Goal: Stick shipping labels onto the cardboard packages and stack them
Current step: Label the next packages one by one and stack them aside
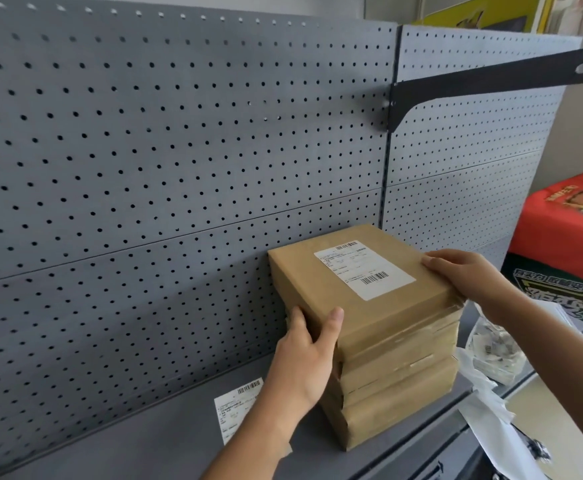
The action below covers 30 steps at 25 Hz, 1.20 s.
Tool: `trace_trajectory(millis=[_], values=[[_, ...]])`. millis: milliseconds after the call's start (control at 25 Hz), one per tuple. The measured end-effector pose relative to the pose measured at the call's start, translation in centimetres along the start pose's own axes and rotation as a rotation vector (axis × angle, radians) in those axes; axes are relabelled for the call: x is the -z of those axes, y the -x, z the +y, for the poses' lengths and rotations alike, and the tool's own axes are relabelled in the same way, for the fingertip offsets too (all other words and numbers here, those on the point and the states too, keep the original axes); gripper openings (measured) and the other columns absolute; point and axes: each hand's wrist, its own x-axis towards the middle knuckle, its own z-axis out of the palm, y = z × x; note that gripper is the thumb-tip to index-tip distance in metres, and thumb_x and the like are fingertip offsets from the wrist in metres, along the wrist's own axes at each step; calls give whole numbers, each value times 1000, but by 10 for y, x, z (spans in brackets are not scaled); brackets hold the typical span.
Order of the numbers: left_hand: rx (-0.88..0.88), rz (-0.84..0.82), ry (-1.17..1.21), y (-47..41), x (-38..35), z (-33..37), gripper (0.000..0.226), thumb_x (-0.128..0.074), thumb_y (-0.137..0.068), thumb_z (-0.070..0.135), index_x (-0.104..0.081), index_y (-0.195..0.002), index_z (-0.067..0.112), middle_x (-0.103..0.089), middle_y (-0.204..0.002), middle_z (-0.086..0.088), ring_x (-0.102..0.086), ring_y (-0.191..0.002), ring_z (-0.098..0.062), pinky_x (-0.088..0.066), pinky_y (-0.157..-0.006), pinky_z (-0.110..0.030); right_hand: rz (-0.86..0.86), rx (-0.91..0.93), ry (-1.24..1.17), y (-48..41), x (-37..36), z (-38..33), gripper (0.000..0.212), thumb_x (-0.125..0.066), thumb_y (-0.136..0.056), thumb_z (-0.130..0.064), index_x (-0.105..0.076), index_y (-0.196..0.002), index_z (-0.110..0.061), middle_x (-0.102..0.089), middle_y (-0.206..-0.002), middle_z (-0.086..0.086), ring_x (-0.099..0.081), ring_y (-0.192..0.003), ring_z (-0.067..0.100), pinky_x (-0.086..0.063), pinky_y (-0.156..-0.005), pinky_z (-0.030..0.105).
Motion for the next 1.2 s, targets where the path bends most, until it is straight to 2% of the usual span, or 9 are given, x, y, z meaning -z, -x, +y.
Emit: trace_trajectory(millis=[160,360,440,520,720,800,920,1080,1200], values=[[-28,152,-104,7,28,-2,84,-41,-95,71,-19,-163,26,-31,-167,3,-30,-152,-15,-28,-124,-39,107,75,101,7,-3,-15,26,-60,-95,-33,-70,-118,-26,-69,-116,-2,-61,-105,20,-48,-95,40],[-106,418,-417,27,94,-16,65,-34,-102,62,-31,-157,29,-38,-162,10,-38,-147,-13,-38,-114,-40,165,241,221,29,-36,-64,30,-56,-97,-33,-66,-123,-23,-68,-127,2,-62,-111,26,-47,-89,42],[-102,505,-472,40,127,-27,63,-34,-103,62,-34,-156,29,-40,-160,12,-40,-145,-12,-41,-111,-39,150,307,277,42,-62,-91,30,-54,-98,-34,-66,-124,-24,-66,-130,2,-64,-110,31,-46,-83,40],[-69,570,-500,55,162,-41,61,-34,-103,61,-37,-154,28,-43,-159,13,-42,-144,-10,-42,-109,-39,132,395,301,57,-93,-116,29,-55,-96,-32,-66,-122,-24,-66,-128,0,-63,-105,27,-47,-87,40],[47,732,-577,111,247,-87,58,-34,-104,58,-42,-151,26,-47,-155,14,-45,-142,-10,-43,-106,-37,-37,635,297,96,-190,-169,29,-56,-97,-30,-64,-125,-25,-63,-133,1,-59,-98,23,-46,-89,38],[110,789,-615,139,280,-110,58,-35,-104,58,-43,-151,25,-48,-155,13,-46,-141,-10,-44,-105,-35,-117,678,303,117,-234,-189,29,-56,-97,-32,-63,-125,-26,-61,-135,1,-59,-96,25,-49,-86,39],[213,865,-638,183,325,-144,55,-37,-103,56,-48,-148,25,-52,-152,10,-51,-136,-14,-46,-104,-36,-226,737,308,152,-302,-213,33,-55,-97,-37,-61,-129,-28,-58,-138,-2,-61,-107,22,-52,-86,39],[369,929,-735,245,375,-182,54,-36,-104,55,-50,-147,24,-54,-150,6,-54,-133,-17,-49,-95,-35,-372,816,343,208,-387,-230,36,-53,-99,-40,-58,-133,-28,-55,-140,-3,-56,-93,15,-49,-76,32],[477,941,-812,287,406,-212,56,-33,-105,55,-49,-148,24,-55,-149,4,-56,-132,-18,-51,-94,-35,-458,894,372,251,-442,-236,38,-51,-101,-40,-56,-136,-29,-55,-139,-5,-57,-99,16,-51,-76,31]])
